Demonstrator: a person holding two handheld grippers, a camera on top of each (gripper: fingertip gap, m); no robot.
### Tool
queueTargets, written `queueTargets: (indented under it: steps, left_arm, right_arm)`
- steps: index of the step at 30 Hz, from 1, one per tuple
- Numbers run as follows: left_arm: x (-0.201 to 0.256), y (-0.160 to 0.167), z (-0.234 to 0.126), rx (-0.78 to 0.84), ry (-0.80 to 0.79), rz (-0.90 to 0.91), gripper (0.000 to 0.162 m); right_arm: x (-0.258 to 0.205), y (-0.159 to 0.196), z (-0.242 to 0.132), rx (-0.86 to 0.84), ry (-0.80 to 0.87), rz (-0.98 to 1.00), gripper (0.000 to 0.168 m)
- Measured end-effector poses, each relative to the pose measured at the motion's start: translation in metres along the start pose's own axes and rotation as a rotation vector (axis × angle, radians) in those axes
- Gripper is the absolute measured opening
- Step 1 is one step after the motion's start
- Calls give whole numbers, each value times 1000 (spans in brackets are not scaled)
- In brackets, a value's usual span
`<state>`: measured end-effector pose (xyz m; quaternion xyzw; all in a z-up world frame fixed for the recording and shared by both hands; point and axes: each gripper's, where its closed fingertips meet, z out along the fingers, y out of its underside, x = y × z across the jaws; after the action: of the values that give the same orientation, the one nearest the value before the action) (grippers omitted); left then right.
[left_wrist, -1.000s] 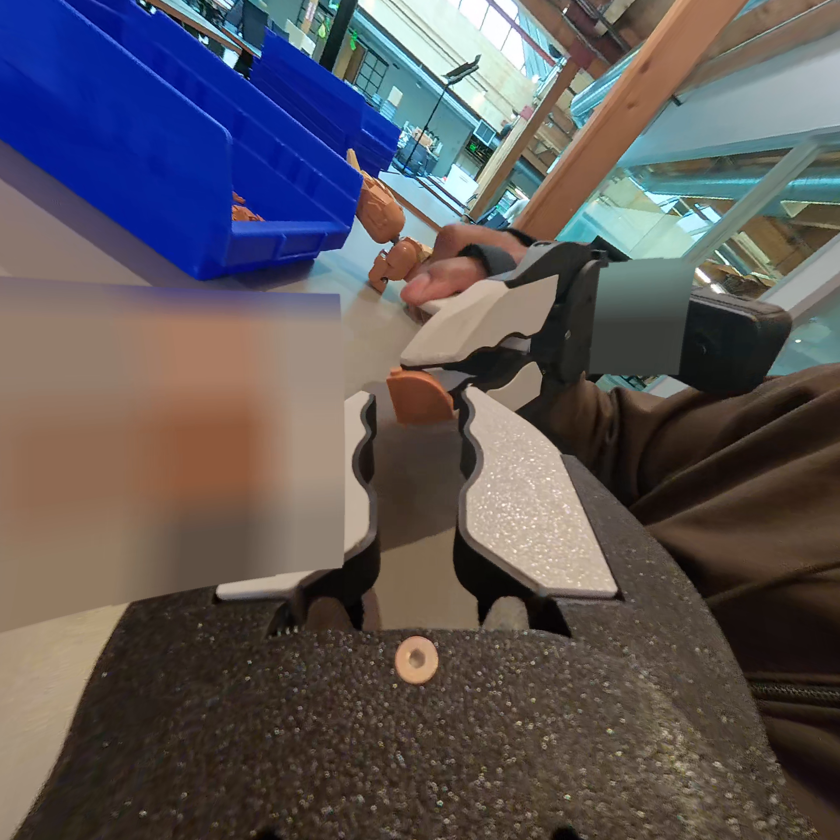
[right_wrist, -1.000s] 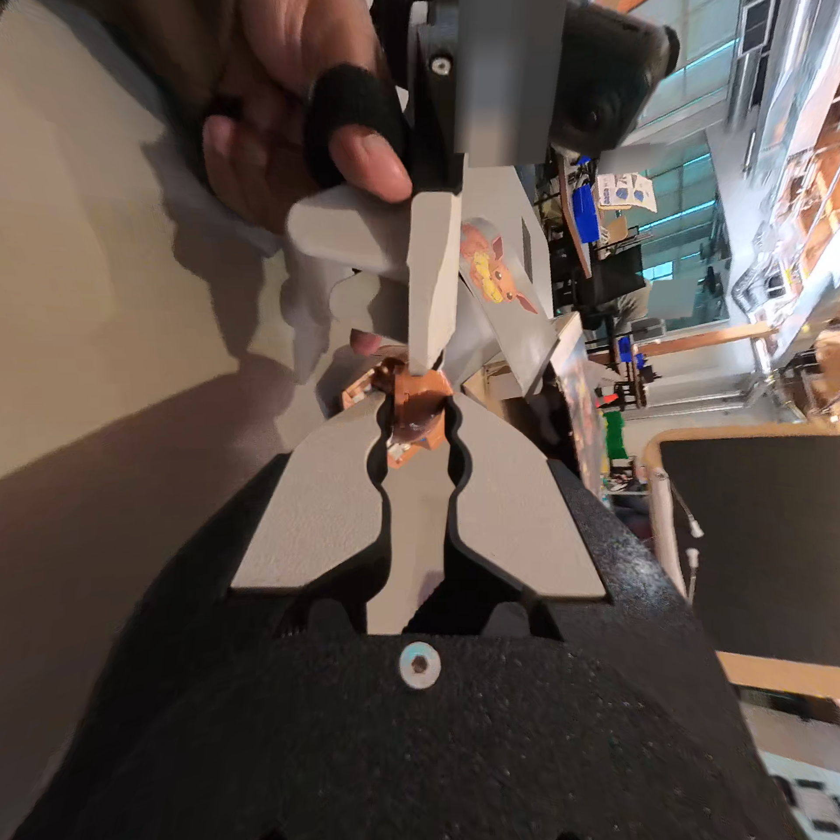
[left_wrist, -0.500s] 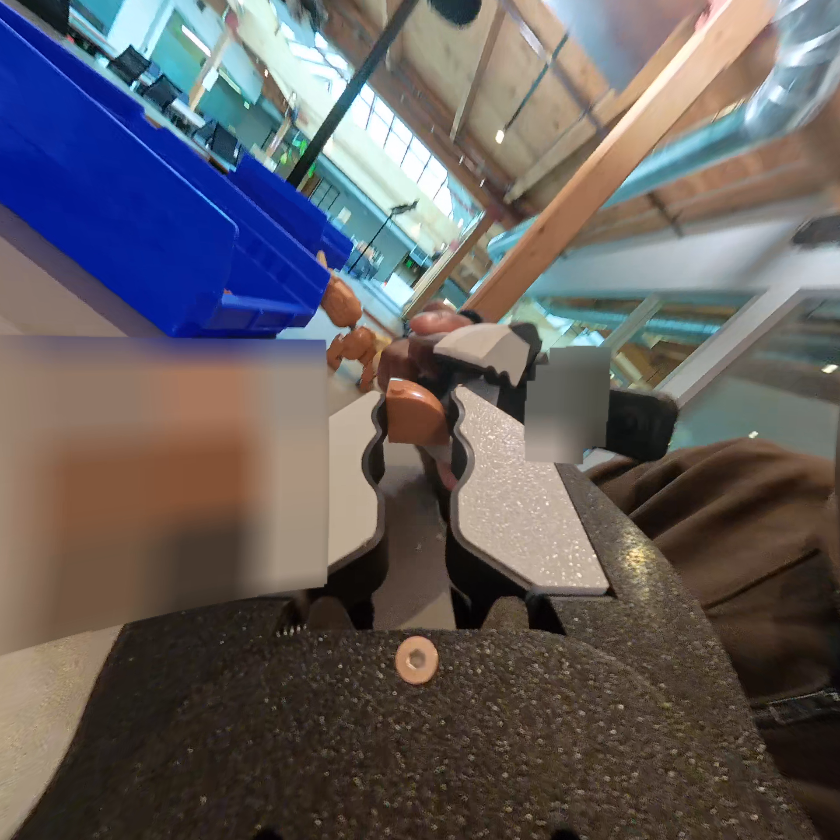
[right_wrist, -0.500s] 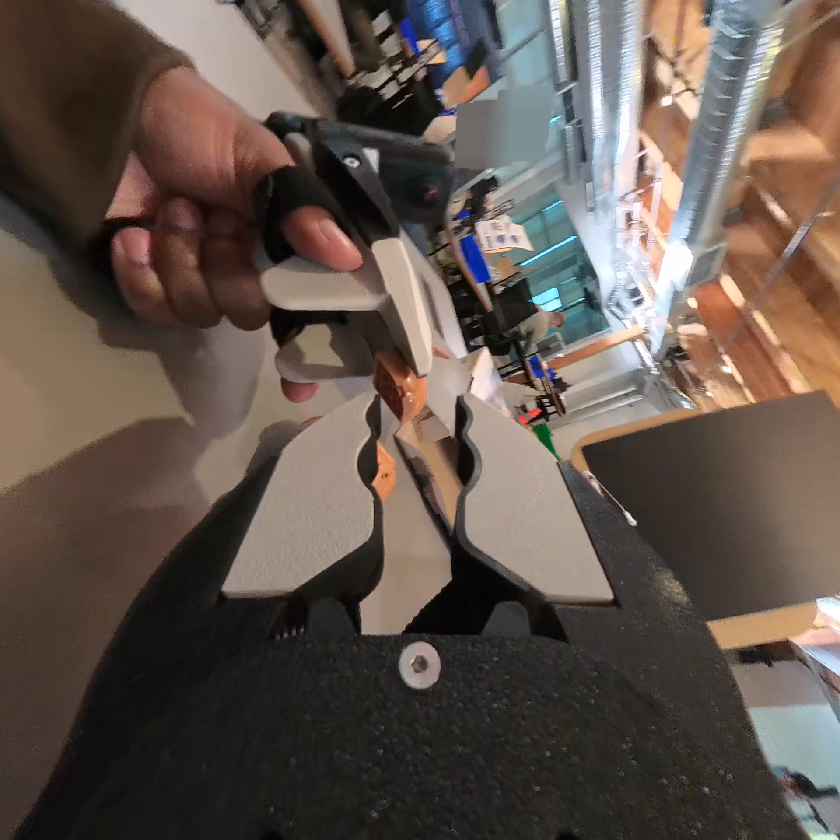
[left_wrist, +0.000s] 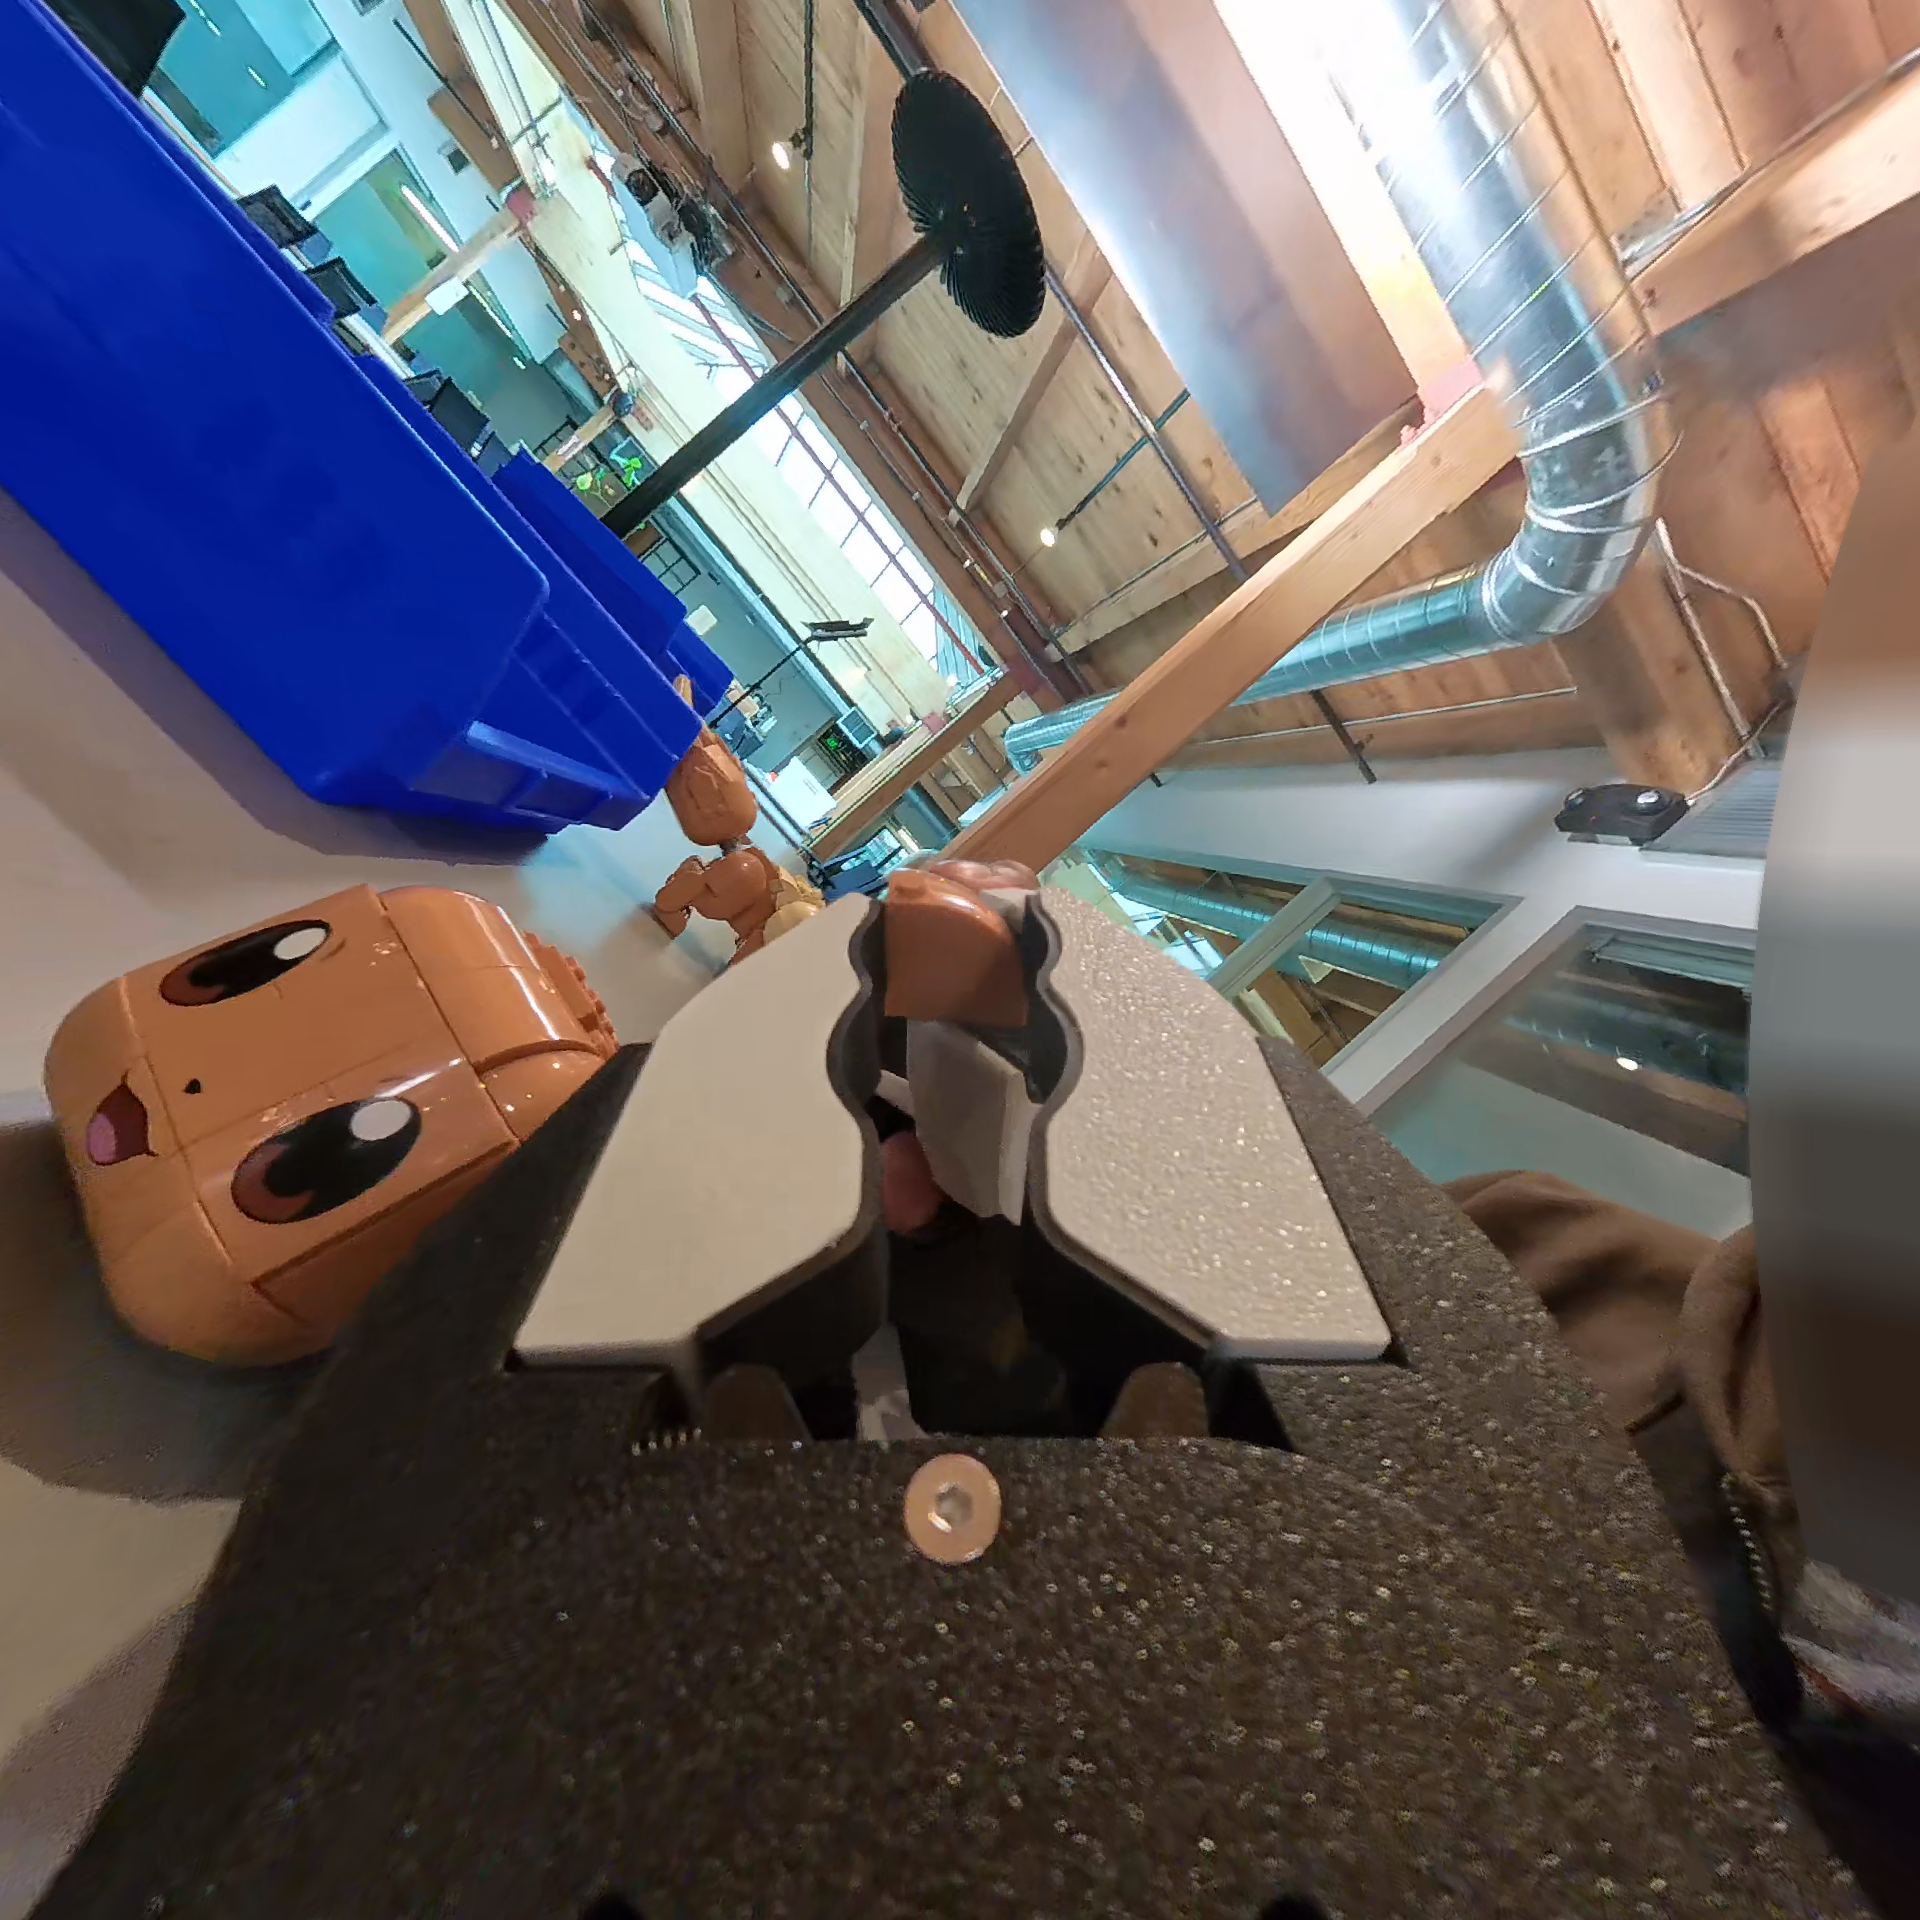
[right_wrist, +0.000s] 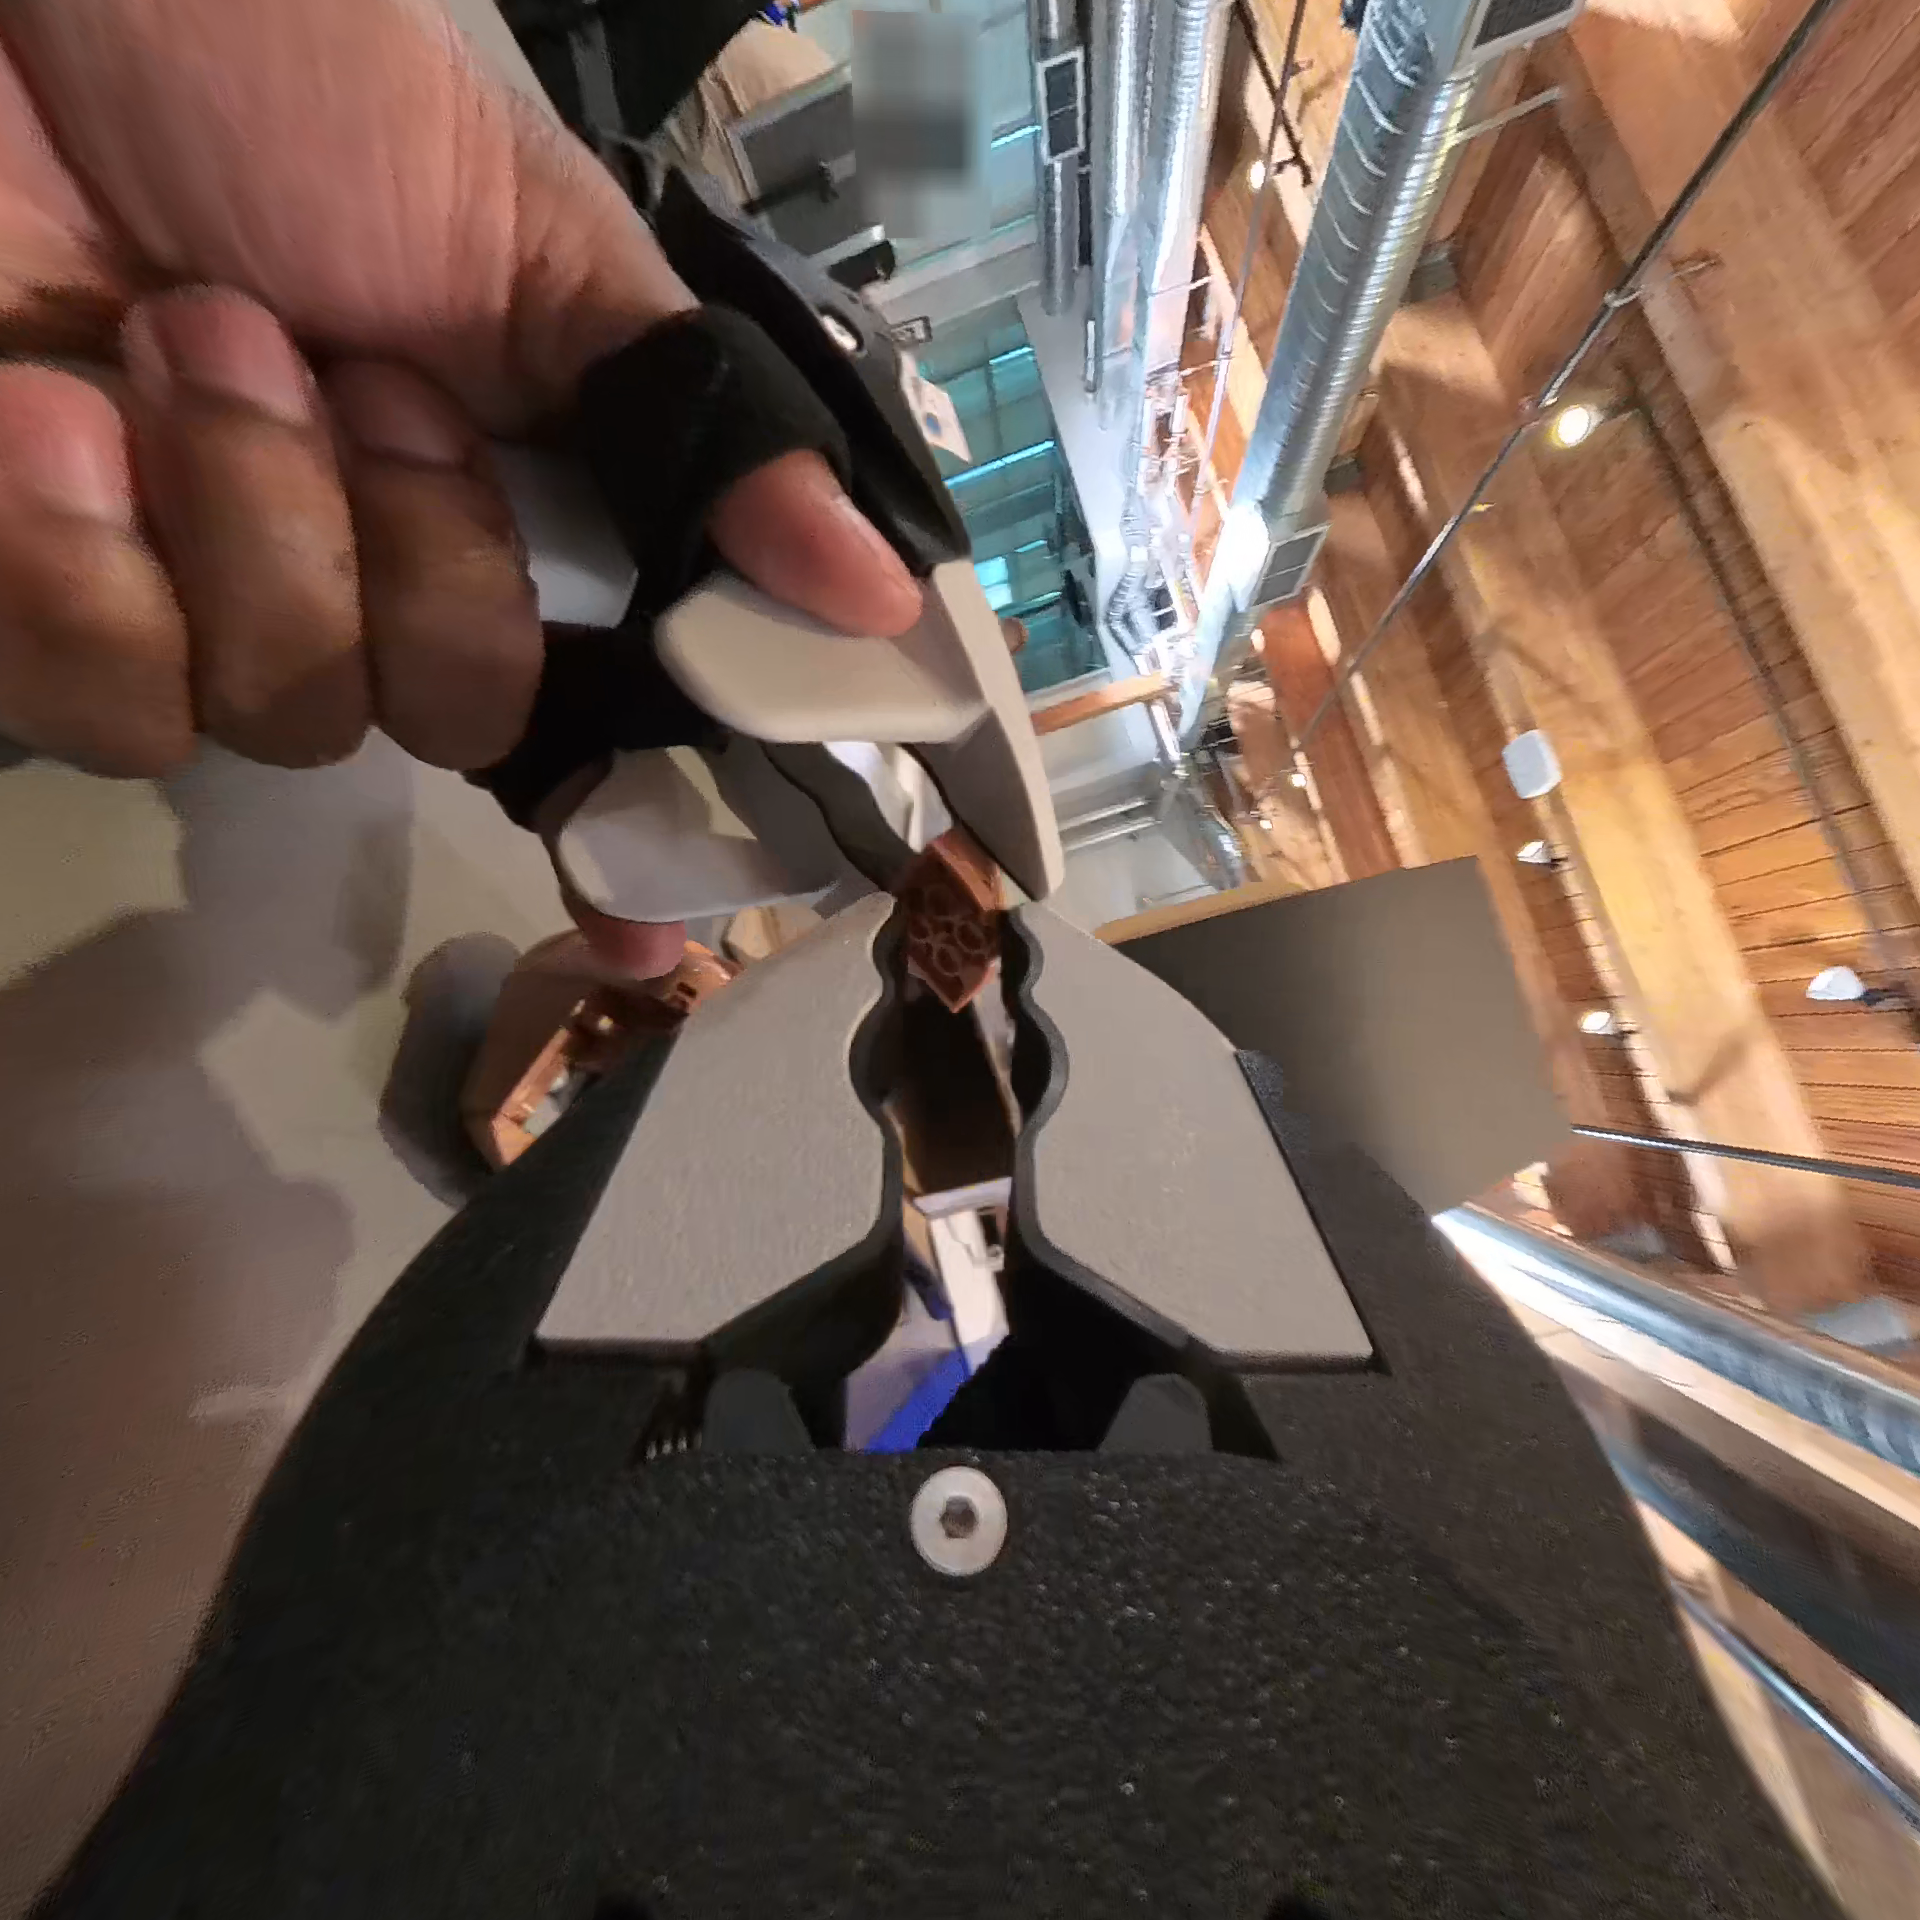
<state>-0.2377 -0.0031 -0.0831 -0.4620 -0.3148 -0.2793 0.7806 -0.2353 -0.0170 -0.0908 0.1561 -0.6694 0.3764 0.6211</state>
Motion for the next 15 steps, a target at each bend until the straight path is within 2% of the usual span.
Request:
queueTargets:
  steps: [7,13,15]
  left_arm:
    - [8,-1,1,39,116,-139,24]
    - [13,1,4,34,153,-155,24]
    - [12,0,4,42,140,-116,24]
  right_arm:
    - [3,-7,-7,25,113,-195,11]
    - [5,-9,-12,51,159,-278,11]
    - [7,-8,-10,53,151,-236,11]
